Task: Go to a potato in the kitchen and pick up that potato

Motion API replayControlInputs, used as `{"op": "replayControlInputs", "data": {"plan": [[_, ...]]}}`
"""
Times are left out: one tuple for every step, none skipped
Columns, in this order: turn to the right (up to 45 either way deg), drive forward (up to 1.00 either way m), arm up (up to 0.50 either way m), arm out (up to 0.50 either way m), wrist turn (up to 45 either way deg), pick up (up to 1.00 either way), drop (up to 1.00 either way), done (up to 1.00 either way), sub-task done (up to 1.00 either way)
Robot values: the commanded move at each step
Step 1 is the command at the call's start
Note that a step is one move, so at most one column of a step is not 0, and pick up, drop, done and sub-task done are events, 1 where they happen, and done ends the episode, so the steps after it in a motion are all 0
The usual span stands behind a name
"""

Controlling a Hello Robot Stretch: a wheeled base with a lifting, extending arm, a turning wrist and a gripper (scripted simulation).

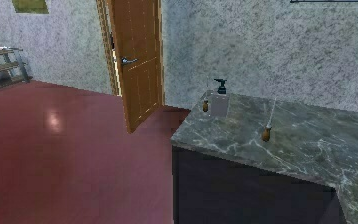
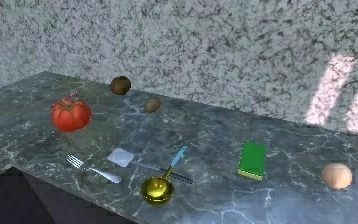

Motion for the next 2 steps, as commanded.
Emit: {"op": "replayControlInputs", "data": {"plan": [[0.0,0.00,0.38,0.00,0.0,0.00,0.00,0.00,0.00],[0.0,0.00,0.00,0.46,0.0,0.00,0.00,0.00,0.00]]}}
